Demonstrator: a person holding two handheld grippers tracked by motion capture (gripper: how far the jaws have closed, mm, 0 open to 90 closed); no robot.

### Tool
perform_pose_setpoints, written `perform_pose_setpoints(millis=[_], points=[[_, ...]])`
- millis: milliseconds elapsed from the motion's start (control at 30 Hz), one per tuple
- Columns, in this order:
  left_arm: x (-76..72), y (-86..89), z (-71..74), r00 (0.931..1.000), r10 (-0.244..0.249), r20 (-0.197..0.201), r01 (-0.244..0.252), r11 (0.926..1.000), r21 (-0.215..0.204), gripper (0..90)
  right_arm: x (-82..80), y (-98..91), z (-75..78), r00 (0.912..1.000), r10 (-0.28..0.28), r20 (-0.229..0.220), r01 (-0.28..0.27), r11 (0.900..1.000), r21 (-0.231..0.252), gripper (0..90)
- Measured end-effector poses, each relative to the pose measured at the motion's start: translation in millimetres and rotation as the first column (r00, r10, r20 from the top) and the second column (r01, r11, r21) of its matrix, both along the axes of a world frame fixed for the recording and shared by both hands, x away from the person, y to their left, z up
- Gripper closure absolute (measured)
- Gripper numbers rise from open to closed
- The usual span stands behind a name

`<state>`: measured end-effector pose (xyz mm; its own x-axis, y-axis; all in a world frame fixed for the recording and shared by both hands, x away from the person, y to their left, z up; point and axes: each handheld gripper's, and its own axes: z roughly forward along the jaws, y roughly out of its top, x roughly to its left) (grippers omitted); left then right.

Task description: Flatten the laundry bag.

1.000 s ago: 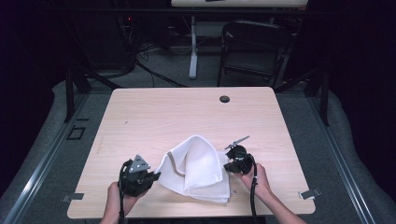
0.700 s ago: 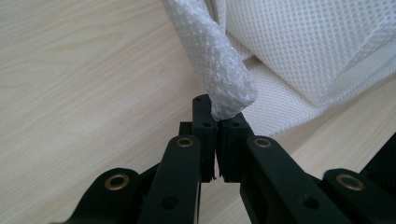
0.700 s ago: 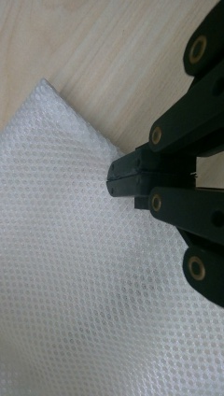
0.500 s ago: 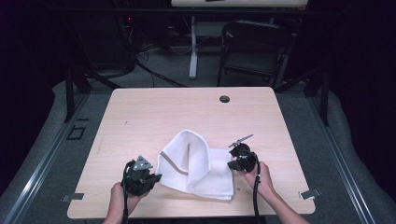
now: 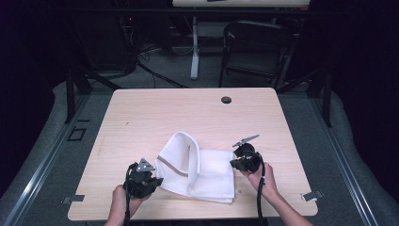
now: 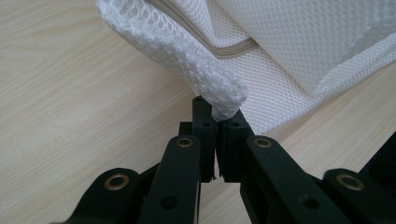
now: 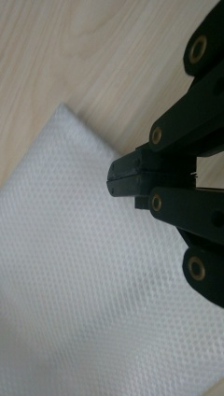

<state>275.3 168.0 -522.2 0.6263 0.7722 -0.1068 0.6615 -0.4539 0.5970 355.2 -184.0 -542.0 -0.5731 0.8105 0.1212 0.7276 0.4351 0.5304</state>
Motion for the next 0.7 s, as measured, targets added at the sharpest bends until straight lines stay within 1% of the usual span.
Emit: perform_pose_setpoints(millis=[33, 67, 100, 133, 167, 200, 233, 267, 300, 367, 400, 433, 467, 500, 533, 567, 600, 633, 667, 700], points=[[0.0, 0.4, -0.2, 1.0, -0.002, -0.002, 0.002, 1.0, -0.004, 87.6, -0.7, 3.3, 0.0, 0.9998, 0.015, 0.013, -0.015, 0.9999, -0.007, 90.0], [0.1, 0.3, -0.4, 1.0, 0.0, -0.004, 0.0, 1.0, -0.003, 87.6, -0.6, 5.7, 0.9, 0.999, 0.044, -0.004, -0.044, 0.9989, -0.014, 90.0], [0.3, 0.7, -0.6, 1.0, -0.001, -0.006, 0.001, 1.0, -0.003, 87.6, -0.6, 8.1, -1.5, 0.9983, 0.058, -0.011, -0.058, 0.9983, -0.004, 90.0], [0.3, 1.0, -0.6, 1.0, 0.002, -0.008, -0.002, 1.0, -0.006, 87.6, -1.1, 11.2, -4.5, 0.9977, 0.062, -0.027, -0.062, 0.9981, -0.003, 90.0], [0.3, 0.9, -0.9, 1.0, 0.003, -0.009, -0.003, 1.0, -0.003, 87.6, -2.1, 14.6, -9.1, 0.9976, 0.064, -0.026, -0.065, 0.9979, -0.006, 90.0], [0.2, 1.2, -1.0, 0.9999, 0.004, -0.01, -0.004, 1.0, -0.004, 87.6, -1.7, 15.6, -10.8, 0.9951, 0.089, -0.044, -0.091, 0.9948, -0.047, 90.0], [0.2, 1.2, -1.0, 0.9999, 0.004, -0.01, -0.004, 1.0, -0.004, 87.6, -1.7, 15.6, -10.8, 0.9951, 0.089, -0.044, -0.091, 0.9948, -0.047, 90.0], [0.1, 1.1, -1.1, 0.9999, 0.003, -0.012, -0.003, 1.0, -0.004, 87.6, -1.5, 17.3, -14.8, 0.9939, 0.095, -0.055, -0.099, 0.9933, -0.061, 90.0], [0.2, 1.1, -1.4, 0.9999, 0.004, -0.014, -0.004, 1.0, -0.005, 87.6, -1.2, 17.2, -14.2, 0.994, 0.094, -0.055, -0.098, 0.9925, -0.073, 90.0], [0.3, 0.7, -1.9, 0.9998, 0.003, -0.019, -0.004, 1.0, -0.005, 87.6, -1.1, 16.8, -14.4, 0.9944, 0.09, -0.054, -0.094, 0.9929, -0.073, 90.0], [0.5, 0.3, -2.2, 0.9995, -0.002, -0.032, 0.001, 0.9999, -0.011, 87.6, -2.1, 17.5, -18.6, 0.998, 0.059, -0.02, -0.06, 0.9978, -0.029, 90.0], [0.4, -0.8, -3.1, 0.9993, -0.003, -0.038, 0.003, 0.9999, -0.01, 87.6, -2.1, 17.4, -17.8, 0.998, 0.056, -0.029, -0.057, 0.9978, -0.034, 90.0], [0.0, -1.8, -3.2, 0.9991, -0.008, -0.042, 0.007, 1.0, -0.006, 87.6, -2.3, 17.4, -17.8, 0.9982, 0.053, -0.03, -0.054, 0.9981, -0.029, 90.0], [0.0, -1.8, -3.2, 0.9991, -0.008, -0.042, 0.007, 1.0, -0.006, 87.6, -2.1, 17.0, -17.7, 0.9982, 0.053, -0.027, -0.054, 0.9979, -0.036, 90.0], [-1.0, -3.7, -3.9, 0.999, -0.013, -0.044, 0.013, 0.9999, -0.004, 87.6, -0.7, 15.2, -15.0, 0.996, 0.076, -0.047, -0.079, 0.9949, -0.063, 90.0], [-1.3, -4.5, -4.4, 0.9986, -0.017, -0.049, 0.017, 0.9998, -0.007, 87.5, -1.2, 15.2, -18.3, 0.9983, 0.056, -0.017, -0.057, 0.9977, -0.038, 90.0], [-1.5, -5.5, -5.0, 0.9981, -0.022, -0.059, 0.021, 0.9998, -0.006, 87.5, -0.9, 14.5, -16.4, 0.9979, 0.058, -0.028, -0.06, 0.9964, -0.06, 90.0], [-1.4, -6.4, -6.0, 0.9973, -0.029, -0.067, 0.029, 0.9996, -0.007, 87.3, 0.6, 12.4, -15.0, 0.9958, 0.081, -0.042, -0.084, 0.994, -0.07, 90.0], [-1.1, -7.1, -6.7, 0.9956, -0.043, -0.083, 0.043, 0.9991, -0.004, 86.9, 0.0, 12.5, -16.9, 0.998, 0.058, -0.024, -0.059, 0.9964, -0.061, 90.0], [-0.7, -8.1, -7.6, 0.9937, -0.055, -0.098, 0.055, 0.9985, 0.001, 86.1, 0.2, 12.2, -16.8, 0.9985, 0.051, -0.022, -0.052, 0.9968, -0.061, 90.0]])
